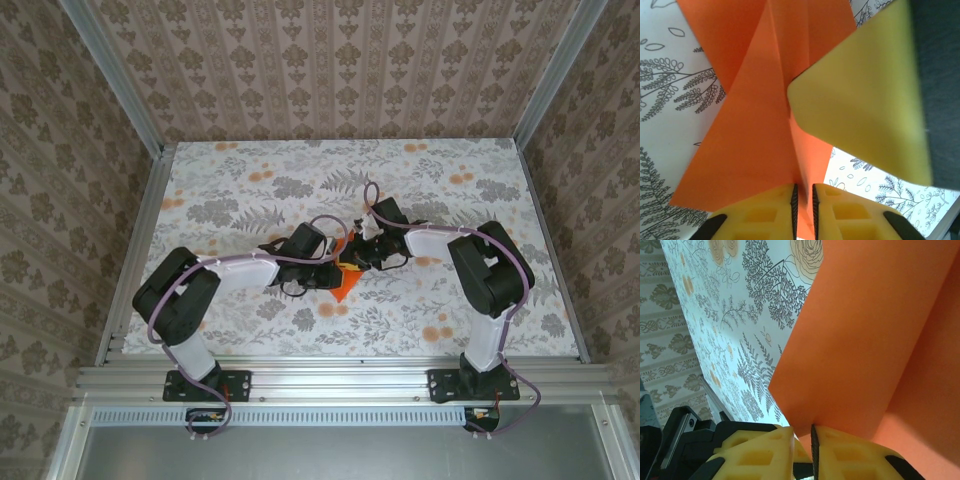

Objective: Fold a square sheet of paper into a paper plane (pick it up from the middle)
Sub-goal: Fourth fold the wing at the center of the table.

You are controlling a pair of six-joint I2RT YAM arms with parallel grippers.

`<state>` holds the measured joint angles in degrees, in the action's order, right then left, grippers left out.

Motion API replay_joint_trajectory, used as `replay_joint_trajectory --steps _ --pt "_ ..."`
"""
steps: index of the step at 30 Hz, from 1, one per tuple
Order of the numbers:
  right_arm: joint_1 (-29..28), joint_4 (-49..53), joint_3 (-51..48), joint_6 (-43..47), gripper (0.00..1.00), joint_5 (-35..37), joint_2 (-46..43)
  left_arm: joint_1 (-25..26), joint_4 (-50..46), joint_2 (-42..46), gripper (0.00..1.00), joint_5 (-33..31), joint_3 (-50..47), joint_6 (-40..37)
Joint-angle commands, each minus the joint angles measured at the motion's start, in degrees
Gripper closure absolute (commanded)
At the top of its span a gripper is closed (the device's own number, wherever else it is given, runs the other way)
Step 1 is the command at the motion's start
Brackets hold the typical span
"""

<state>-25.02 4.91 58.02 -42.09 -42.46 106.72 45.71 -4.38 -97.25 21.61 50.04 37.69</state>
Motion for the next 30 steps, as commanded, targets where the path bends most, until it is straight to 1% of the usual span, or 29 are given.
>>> replay_joint_trajectory --steps 1,3,5,6,7,8,9,13,15,20,21,22,26,30 --pt "0.04 2.3 -1.04 1.13 0.79 0.58 -3.77 0.43 -1.5 -1.06 0.88 -0.51 1.68 -0.93" --pt "0.56 3.23 -1.84 1.28 0.75 1.95 -5.11 0.48 -1.51 -1.18 0.93 -0.58 1.94 -1.04" --pt "1.07 4.9 -2.45 2.19 0.73 4.08 -6.44 0.73 -1.64 -1.19 0.95 -0.75 2.15 -1.13" --pt "1.31 6.2 -2.63 2.55 0.69 5.55 -7.12 0.76 -1.77 -1.1 0.95 -0.91 2.31 -1.14" --pt "1.52 6.93 -3.0 2.78 0.63 6.61 -7.71 0.78 -1.85 -0.95 0.95 -0.85 2.36 -1.15" --pt "1.8 7.0 -3.45 2.78 0.59 6.9 -8.43 0.91 -1.89 -0.76 0.93 -0.74 2.44 -1.22" --pt "1.98 6.99 -3.54 2.85 0.58 6.68 -8.72 1.04 -1.98 -0.51 0.89 -0.69 2.6 -1.3" --pt "1.81 9.75 -2.24 3.87 0.46 6.67 -8.51 1.47 -1.96 1.65 0.74 0.16 2.66 -1.66" --pt "1.45 10.24 -1.85 4.49 0.43 6.62 -8.13 1.57 -2.08 3.47 0.67 -0.17 2.33 -1.67" --pt "0.68 10.2 -1.02 4.78 0.4 5.63 -6.63 1.24 -3.18 8.21 0.62 -2.25 0.52 -1.25" --pt "0.51 10.2 -0.9 4.81 0.36 5.55 -6.49 1.15 -3.18 8.95 0.62 -2.65 0.18 -1.09" --pt "0.28 10.23 -0.73 4.97 0.35 5.46 -6.43 1.05 -3.18 9.88 0.62 -3.03 -0.42 -0.88" --pt "0.13 10.74 -0.33 5.37 0.43 6.55 -5.85 0.87 -3.87 11.68 0.62 -4.31 -1.53 -0.33" --pt "0.14 12.23 1.44 7.78 0.51 6.6 -4.14 1.84 -4.31 10.61 0.65 -4.17 -1.08 -0.77"
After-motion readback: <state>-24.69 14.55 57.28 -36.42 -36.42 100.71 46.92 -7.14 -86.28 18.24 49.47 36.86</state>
